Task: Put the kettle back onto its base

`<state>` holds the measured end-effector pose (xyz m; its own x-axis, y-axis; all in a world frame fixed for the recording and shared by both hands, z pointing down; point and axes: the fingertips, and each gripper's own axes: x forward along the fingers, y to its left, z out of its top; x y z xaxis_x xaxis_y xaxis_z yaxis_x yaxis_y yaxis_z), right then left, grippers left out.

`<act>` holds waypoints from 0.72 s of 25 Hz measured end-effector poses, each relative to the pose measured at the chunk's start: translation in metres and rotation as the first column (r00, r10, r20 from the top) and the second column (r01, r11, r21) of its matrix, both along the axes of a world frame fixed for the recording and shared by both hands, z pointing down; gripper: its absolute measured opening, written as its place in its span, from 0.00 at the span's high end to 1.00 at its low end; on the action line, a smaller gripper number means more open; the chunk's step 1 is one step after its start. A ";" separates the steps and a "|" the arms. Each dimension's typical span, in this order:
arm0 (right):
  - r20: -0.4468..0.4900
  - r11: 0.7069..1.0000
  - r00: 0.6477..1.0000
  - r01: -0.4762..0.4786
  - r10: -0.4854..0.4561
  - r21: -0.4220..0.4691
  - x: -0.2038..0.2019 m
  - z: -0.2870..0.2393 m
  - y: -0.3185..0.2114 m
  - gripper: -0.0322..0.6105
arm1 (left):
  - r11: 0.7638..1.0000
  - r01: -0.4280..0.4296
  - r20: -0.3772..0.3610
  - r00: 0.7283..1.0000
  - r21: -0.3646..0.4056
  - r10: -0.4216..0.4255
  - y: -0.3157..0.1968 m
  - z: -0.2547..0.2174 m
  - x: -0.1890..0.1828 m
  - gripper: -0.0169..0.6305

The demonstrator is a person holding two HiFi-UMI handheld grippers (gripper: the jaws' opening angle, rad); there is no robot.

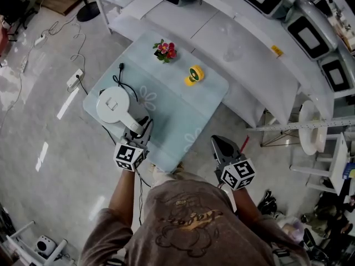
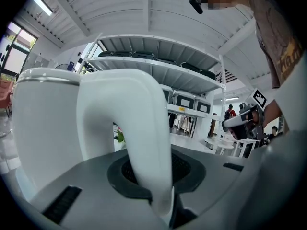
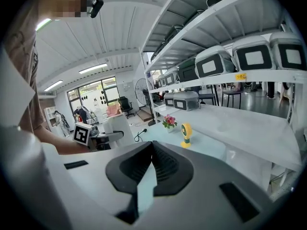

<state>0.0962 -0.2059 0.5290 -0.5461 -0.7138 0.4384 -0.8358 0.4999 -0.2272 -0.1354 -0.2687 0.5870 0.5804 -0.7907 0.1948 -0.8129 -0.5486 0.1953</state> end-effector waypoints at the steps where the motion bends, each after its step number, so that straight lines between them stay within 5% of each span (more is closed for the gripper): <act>1: -0.002 1.000 1.000 -0.001 0.001 -0.003 0.000 0.001 -0.001 0.95 | 1.000 -0.004 0.004 1.000 -0.001 0.004 -0.001 0.002 0.000 0.84; 18: -0.019 0.999 1.000 0.020 -0.021 -0.035 -0.011 0.014 -0.005 0.95 | 0.999 -0.037 0.024 0.999 0.012 0.037 0.004 0.015 0.011 0.84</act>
<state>0.0854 -0.2107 0.5434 -0.5517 -0.6867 0.4733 -0.8298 0.5090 -0.2288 -0.1243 -0.2644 0.6020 0.6045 -0.7715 0.1985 -0.7965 -0.5805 0.1693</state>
